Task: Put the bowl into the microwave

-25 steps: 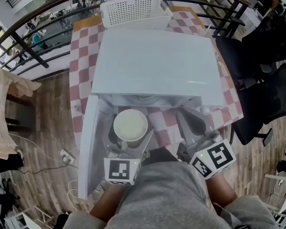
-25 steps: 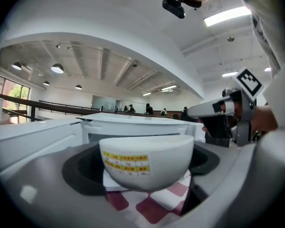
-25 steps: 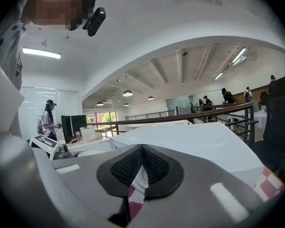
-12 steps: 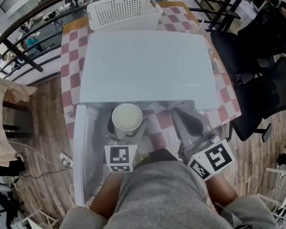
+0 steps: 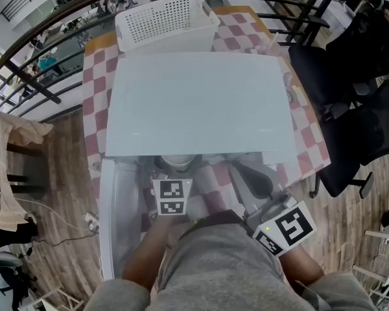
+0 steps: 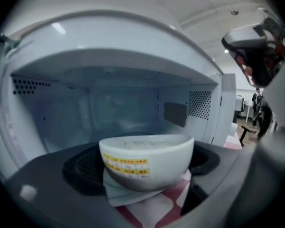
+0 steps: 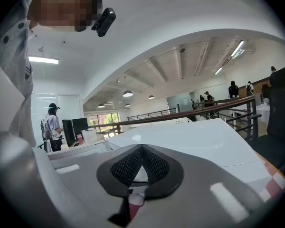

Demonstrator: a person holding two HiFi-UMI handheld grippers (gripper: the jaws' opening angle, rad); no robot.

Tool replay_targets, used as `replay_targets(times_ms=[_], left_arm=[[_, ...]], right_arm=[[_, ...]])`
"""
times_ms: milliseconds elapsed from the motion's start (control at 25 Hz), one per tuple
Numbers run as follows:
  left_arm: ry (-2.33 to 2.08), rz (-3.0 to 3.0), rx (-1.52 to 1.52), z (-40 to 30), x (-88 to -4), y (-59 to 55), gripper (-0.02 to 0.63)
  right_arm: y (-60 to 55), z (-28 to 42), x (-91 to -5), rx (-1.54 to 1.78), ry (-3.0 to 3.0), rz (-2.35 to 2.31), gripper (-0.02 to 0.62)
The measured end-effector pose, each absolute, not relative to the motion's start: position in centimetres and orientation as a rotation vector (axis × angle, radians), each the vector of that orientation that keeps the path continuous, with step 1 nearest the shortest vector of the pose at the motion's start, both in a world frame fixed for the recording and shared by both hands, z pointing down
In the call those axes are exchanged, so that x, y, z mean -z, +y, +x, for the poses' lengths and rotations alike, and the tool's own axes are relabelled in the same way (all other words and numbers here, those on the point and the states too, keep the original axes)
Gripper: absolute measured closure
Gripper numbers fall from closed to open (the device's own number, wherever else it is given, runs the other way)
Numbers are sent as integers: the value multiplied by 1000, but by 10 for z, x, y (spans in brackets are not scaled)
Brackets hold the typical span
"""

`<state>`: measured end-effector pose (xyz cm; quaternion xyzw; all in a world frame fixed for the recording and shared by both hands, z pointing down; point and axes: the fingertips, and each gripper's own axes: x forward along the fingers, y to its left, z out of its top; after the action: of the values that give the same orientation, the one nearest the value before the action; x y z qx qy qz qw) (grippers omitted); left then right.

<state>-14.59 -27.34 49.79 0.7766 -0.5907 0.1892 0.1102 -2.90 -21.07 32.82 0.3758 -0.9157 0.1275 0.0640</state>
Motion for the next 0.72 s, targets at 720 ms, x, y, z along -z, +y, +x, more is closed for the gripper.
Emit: replay_targets(times_ms=[720], left_arm=[[-1731,2205,-682,-148,-538,-313,100]], right_arm=[[-220,-20,-330,-440,-2762,1183,597]])
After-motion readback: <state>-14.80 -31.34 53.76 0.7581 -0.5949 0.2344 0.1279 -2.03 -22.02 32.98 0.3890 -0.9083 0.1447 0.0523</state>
